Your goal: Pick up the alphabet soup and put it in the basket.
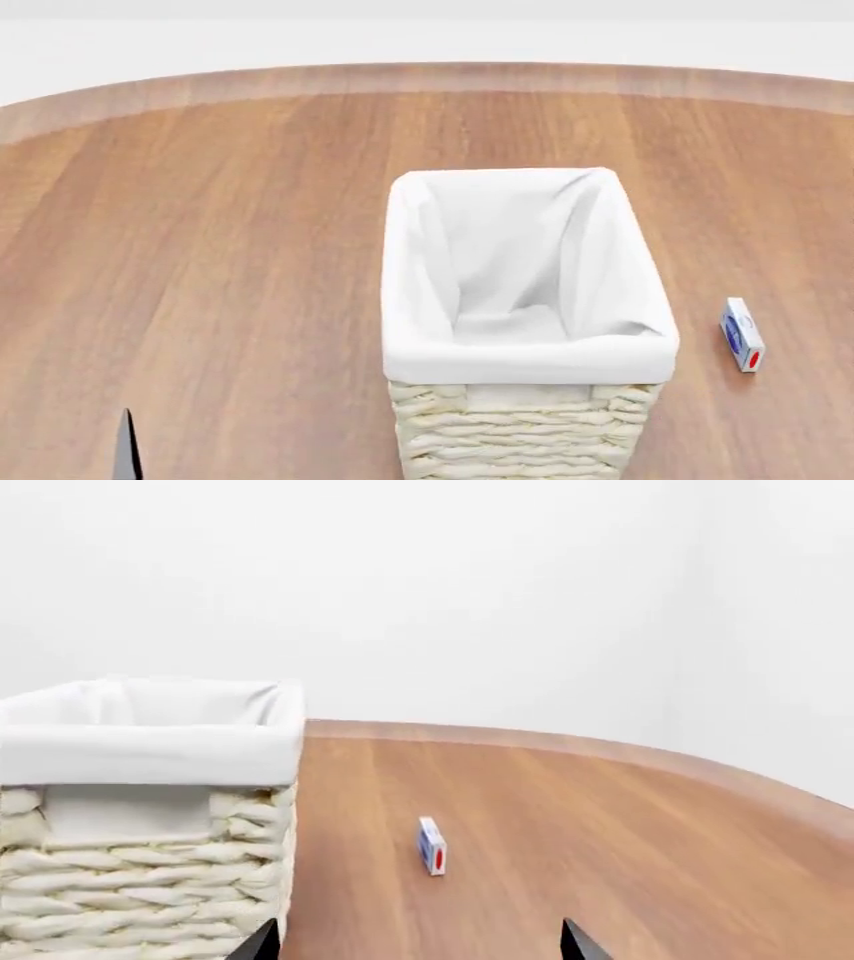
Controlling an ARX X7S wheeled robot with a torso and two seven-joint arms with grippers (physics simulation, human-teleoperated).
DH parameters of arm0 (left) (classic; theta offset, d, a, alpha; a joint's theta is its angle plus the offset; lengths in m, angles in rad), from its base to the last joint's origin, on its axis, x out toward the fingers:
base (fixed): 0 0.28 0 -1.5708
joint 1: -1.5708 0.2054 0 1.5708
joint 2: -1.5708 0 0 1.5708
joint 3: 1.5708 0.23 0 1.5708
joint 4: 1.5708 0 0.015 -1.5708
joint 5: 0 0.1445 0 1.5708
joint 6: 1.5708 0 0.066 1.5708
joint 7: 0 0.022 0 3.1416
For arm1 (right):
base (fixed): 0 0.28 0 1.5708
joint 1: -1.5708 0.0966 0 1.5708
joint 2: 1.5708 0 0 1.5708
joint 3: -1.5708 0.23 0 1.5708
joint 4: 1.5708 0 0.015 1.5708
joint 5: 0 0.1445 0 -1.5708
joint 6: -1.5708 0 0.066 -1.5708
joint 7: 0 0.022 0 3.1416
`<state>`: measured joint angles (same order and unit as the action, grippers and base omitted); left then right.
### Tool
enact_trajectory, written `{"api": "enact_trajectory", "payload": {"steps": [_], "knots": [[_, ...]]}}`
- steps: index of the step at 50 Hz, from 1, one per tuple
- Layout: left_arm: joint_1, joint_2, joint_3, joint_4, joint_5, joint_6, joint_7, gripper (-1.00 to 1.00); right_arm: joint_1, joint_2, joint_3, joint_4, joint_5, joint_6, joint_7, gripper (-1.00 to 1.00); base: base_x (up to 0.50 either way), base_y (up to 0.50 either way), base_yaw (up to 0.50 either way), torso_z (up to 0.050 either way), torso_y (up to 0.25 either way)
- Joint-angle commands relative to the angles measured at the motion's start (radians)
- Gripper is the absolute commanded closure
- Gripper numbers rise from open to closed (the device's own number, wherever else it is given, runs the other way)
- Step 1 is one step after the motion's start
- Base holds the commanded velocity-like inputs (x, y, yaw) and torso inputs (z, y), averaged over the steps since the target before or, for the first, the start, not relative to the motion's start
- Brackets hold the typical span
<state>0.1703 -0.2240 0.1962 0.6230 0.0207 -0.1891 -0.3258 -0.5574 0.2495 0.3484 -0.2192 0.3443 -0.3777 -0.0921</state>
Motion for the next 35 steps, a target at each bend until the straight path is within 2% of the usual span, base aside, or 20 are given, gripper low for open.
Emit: {"api": "enact_trajectory", "payload": {"steps": [1, 25, 35], "knots": [[-0.009, -0.004, 0.002, -0.022, -0.008, 0.004, -0.006, -1.00, -0.004, -0.024, -0.007, 0.108, -0.009, -0.075, -0.038, -1.00, 0.00, 0.00, 0.00, 0.000, 0.000], [-0.017, -0.020, 0.015, -0.026, -0.022, -0.002, -0.025, -1.00, 0.017, -0.064, -0.044, 0.287, -0.003, -0.198, -0.103, -1.00, 0.00, 0.00, 0.00, 0.000, 0.000], [-0.021, -0.026, 0.022, -0.043, -0.030, 0.005, -0.033, -1.00, 0.058, -0.107, -0.048, 0.456, -0.018, -0.290, -0.114, -1.00, 0.00, 0.00, 0.00, 0.000, 0.000]]}}
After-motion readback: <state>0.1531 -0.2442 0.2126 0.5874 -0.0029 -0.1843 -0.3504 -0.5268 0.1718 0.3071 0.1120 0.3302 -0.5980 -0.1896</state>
